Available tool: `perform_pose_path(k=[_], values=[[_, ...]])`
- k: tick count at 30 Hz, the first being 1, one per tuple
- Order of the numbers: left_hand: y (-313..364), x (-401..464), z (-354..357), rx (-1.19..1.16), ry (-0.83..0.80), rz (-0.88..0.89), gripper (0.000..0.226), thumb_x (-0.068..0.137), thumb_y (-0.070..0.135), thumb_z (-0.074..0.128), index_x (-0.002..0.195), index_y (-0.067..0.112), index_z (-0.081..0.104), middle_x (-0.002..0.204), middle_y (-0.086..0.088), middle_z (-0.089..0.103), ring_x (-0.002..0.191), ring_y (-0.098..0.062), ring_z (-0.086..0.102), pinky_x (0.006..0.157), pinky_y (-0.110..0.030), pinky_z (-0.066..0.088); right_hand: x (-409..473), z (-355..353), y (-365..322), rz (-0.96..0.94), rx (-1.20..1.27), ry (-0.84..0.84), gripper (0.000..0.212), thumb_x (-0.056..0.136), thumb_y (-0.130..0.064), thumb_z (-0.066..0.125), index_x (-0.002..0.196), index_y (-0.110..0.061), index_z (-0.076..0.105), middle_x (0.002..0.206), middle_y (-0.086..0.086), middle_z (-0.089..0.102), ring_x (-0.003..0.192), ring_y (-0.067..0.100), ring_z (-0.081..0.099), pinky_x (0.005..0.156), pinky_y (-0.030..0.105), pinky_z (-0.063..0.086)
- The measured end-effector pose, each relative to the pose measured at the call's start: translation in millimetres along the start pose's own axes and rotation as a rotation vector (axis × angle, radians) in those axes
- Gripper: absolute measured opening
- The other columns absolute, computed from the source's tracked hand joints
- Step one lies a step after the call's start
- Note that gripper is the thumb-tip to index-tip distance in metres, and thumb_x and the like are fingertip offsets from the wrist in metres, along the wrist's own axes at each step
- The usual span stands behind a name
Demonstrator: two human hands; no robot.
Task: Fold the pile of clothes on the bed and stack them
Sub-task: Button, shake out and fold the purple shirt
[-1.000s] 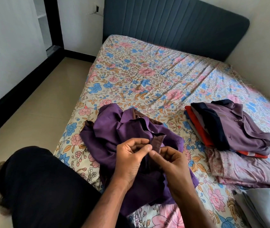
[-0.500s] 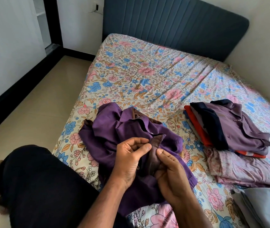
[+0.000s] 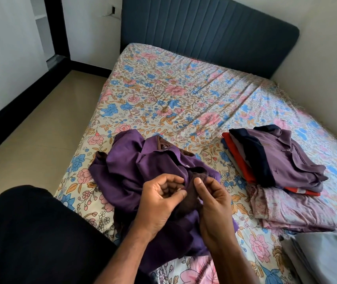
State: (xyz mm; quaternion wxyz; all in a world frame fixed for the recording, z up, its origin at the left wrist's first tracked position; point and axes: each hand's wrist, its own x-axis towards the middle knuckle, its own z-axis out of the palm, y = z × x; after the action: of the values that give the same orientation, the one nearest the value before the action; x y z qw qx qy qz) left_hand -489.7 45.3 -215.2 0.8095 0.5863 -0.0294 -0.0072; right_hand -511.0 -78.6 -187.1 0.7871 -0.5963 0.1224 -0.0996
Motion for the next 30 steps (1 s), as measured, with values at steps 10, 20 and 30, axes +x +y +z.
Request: perform_pose_path(k=[10,20,30], values=[[2,2,0,-0.265,0.058,-0.046,0.025,0.086,-0.012,0.066,0.106,0.002,0.072,0.099,-0.013,0.077,0.088,-0.018,0.071,0.077,-0.022,0.056,-8,-17,-4,0.063,-0.128,-0.083,0.024,0.090,-0.020,0.069,0.092,0.005,0.070,0.085,0.027,0.070,0.068,0.025,0.065,0.062,0.029,0.059],[2,1,4,-0.062,0.061,0.052,0.025,0.072,-0.009,0.082,0.088,0.007,0.072,0.080,-0.008,0.075,0.076,-0.015,0.069,0.074,-0.021,0.055,-4,-27,-17,-0.165,-0.359,0.048,0.011,0.090,-0.005,0.072,0.087,-0.011,0.080,0.075,0.015,0.071,0.063,0.025,0.059,0.059,0.032,0.050],[0,-3,7,0.081,0.012,0.133,0.023,0.077,0.000,0.083,0.083,0.022,0.079,0.086,-0.003,0.077,0.084,-0.015,0.073,0.080,-0.023,0.055,-9,-23,-21,-0.390,-0.570,0.219,0.028,0.082,0.006,0.077,0.072,-0.020,0.077,0.065,-0.001,0.071,0.056,0.007,0.063,0.054,0.018,0.053]])
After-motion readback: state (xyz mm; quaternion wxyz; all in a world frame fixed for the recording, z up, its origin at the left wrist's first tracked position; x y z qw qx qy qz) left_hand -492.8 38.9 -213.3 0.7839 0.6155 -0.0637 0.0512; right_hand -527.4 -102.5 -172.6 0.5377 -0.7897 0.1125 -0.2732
